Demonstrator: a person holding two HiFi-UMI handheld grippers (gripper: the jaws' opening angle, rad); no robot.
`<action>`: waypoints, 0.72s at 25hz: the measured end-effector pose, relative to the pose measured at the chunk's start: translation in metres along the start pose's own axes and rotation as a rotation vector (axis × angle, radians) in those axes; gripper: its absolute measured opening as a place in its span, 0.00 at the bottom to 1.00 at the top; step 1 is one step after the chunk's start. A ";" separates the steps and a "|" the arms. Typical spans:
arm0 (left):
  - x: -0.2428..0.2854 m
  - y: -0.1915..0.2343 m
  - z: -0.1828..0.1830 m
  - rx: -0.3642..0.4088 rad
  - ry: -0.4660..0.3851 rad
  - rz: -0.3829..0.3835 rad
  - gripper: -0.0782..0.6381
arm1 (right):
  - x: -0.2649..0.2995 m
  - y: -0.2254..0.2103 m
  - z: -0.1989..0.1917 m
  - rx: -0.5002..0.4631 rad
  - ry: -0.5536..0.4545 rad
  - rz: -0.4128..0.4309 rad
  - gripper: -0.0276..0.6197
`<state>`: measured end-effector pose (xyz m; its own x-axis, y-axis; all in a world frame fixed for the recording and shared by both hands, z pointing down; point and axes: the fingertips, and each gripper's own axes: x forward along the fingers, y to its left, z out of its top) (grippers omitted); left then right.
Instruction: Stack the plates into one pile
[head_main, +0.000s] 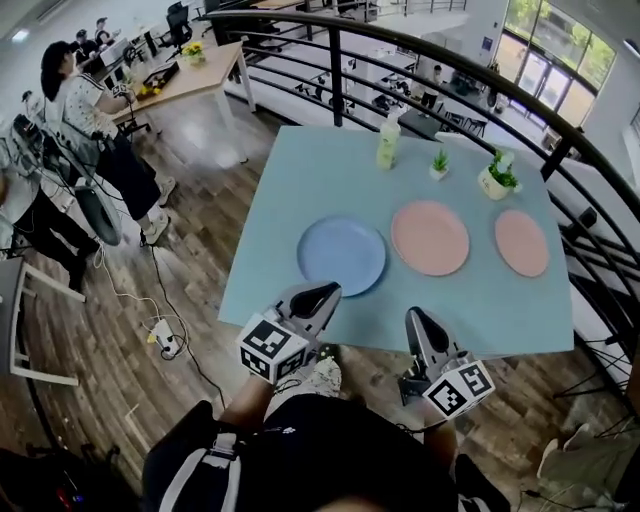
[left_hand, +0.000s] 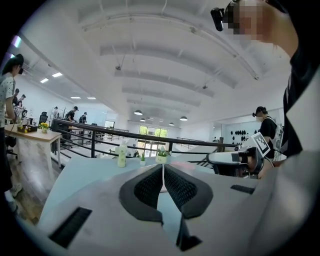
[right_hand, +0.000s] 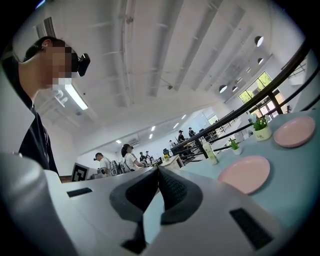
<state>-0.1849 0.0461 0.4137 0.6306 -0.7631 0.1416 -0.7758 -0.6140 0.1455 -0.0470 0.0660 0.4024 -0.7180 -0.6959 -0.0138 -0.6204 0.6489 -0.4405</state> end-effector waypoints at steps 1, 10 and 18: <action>0.003 0.009 0.002 -0.001 -0.004 0.005 0.14 | 0.008 -0.002 0.000 -0.001 0.006 0.001 0.05; 0.027 0.095 -0.002 -0.005 0.029 0.059 0.14 | 0.082 -0.035 -0.004 0.011 0.064 -0.021 0.09; 0.042 0.158 -0.038 -0.050 0.113 0.102 0.14 | 0.119 -0.070 -0.025 0.017 0.143 -0.099 0.14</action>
<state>-0.2798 -0.0752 0.4794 0.5498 -0.7914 0.2672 -0.8353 -0.5220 0.1729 -0.0971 -0.0544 0.4538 -0.6920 -0.7044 0.1577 -0.6857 0.5732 -0.4486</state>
